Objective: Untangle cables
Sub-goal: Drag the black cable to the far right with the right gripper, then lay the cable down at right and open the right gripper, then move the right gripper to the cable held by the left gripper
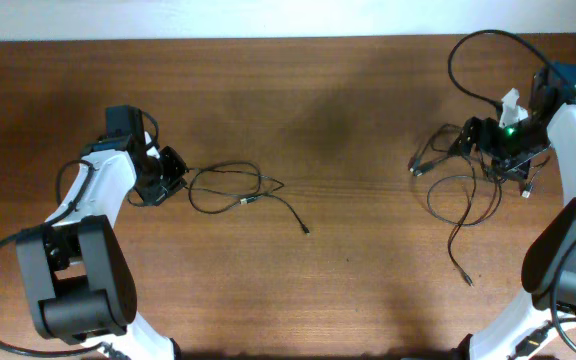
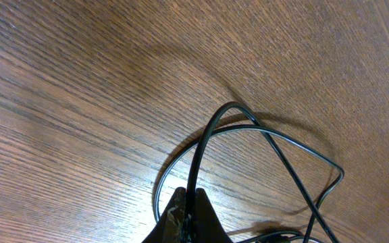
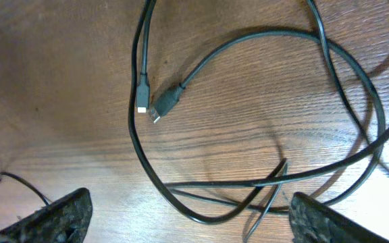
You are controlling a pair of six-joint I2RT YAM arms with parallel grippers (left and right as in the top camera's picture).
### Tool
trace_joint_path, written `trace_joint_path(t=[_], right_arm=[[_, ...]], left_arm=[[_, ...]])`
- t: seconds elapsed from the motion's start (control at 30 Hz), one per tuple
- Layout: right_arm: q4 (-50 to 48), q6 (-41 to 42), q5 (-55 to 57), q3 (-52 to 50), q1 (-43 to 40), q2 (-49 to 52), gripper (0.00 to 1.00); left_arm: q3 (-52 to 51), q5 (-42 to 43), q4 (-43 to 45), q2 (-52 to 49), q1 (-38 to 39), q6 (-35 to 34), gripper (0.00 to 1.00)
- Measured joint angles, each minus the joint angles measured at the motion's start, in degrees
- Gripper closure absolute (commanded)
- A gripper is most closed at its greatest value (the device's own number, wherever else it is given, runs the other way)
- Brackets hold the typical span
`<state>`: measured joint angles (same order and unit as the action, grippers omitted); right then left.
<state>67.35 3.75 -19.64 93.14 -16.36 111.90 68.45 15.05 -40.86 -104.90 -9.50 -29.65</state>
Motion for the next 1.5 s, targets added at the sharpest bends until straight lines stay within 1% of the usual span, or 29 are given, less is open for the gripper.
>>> trace_joint_path(t=[0.13, 0.23, 0.27, 0.37, 0.4, 0.6, 0.73, 0.77, 0.83, 0.97, 1.0, 1.07, 1.17, 1.3, 1.4, 1.5], right_arm=[[4.0, 0.1, 0.0, -2.6, 0.0, 0.0, 0.01], [3.6, 0.2, -0.3, -6.1, 0.0, 0.0, 0.01], [2.0, 0.8, -0.4, -8.5, 0.0, 0.1, 0.01], [-6.8, 2.3, -1.9, -12.6, 0.0, 0.2, 0.01], [-10.5, 2.4, -2.6, -12.9, 0.0, 0.2, 0.01], [-24.7, 2.8, -3.5, -13.1, 0.9, 0.3, 0.01], [-34.5, 2.9, -3.5, -13.2, 5.9, 0.3, 0.01], [-34.7, 3.0, -3.7, -13.2, 6.7, 0.3, 0.01], [-30.6, 3.1, -3.5, -12.4, 6.9, 0.2, 0.01], [-13.2, 3.2, 0.0, -3.0, 6.7, -0.2, 0.01], [-7.4, 3.1, 0.3, 0.1, 6.7, -0.6, 0.02], [-1.4, 3.1, -0.3, 2.4, 6.7, -1.5, 0.01], [1.7, 3.1, -3.6, 2.0, 6.7, -1.5, 0.02], [2.6, 3.1, -9.7, -1.5, 8.7, -1.5, 0.01], [1.2, 3.2, -11.1, -3.8, 13.3, -1.5, 0.01], [-1.2, 3.4, -11.8, -4.2, 19.9, -1.5, 0.01]], left_arm=[[0.0, 0.0, 0.0, 0.0, 0.0, 0.0, 0.99], [0.0, 0.0, 0.0, 0.0, 0.0, 0.0, 0.99], [0.0, 0.0, 0.0, 0.0, 0.0, 0.0, 0.99], [0.0, 0.0, 0.1, 0.0, 0.0, 0.0, 0.99], [0.0, 0.0, 0.0, 0.0, 0.0, 0.0, 0.99], [0.0, 0.0, 0.1, 0.0, 0.0, 0.0, 0.99], [0.0, 0.0, 0.2, 0.0, 0.0, 0.0, 0.99], [0.0, 0.0, 0.1, 0.0, 0.0, 0.0, 1.00], [0.0, 0.0, 0.2, 0.0, 0.0, 0.0, 1.00], [-0.1, 0.0, 0.2, 0.0, 0.0, 0.0, 1.00], [-0.1, 0.0, 0.3, 0.0, 0.0, 0.0, 1.00], [-0.1, 0.0, 0.3, 0.0, 0.0, 0.0, 1.00], [-0.1, 0.0, 0.5, 0.0, 0.3, 0.0, 1.00], [-0.1, 0.0, 1.4, 0.0, 2.1, 0.0, 1.00], [-0.1, 0.0, 1.6, 0.0, 2.8, 0.0, 1.00], [-0.1, 0.0, 1.8, 0.0, 3.1, 0.0, 1.00]])
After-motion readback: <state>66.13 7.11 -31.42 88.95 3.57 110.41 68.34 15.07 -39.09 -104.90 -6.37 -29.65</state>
